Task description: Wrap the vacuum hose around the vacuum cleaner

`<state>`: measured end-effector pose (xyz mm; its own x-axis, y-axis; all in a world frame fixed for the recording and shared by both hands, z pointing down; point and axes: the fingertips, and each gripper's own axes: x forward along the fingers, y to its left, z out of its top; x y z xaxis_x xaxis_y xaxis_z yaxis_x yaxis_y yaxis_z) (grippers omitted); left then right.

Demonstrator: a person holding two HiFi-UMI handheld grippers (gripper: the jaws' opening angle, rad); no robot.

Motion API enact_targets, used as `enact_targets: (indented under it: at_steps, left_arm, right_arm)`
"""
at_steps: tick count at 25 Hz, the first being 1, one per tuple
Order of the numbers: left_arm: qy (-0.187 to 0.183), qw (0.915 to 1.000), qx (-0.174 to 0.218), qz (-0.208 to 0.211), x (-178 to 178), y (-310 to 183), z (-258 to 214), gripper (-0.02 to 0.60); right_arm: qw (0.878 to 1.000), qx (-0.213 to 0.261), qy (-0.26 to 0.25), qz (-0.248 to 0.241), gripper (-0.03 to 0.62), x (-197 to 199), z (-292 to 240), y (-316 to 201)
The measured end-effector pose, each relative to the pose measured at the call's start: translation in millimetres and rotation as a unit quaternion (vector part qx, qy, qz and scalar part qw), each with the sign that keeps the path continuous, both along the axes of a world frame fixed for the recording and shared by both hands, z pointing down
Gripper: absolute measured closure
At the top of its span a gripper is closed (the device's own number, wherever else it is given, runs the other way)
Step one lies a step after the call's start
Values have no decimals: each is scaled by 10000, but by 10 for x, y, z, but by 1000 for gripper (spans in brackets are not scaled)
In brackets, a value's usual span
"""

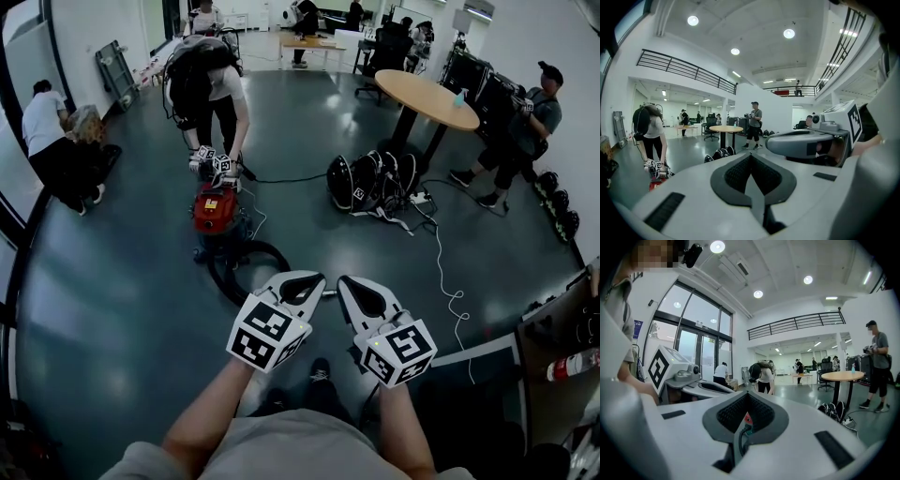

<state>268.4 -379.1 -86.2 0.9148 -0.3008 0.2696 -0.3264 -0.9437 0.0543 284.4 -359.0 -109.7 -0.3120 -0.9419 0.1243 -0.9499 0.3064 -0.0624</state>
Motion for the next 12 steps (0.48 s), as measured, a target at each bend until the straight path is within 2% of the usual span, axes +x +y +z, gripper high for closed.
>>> enact_targets:
  at_steps: [12]
  left_arm:
    - [10,9998,10,220,23,119,-36,575]
  right_arm:
    - [9998,36,52,163,591,24,-57,123]
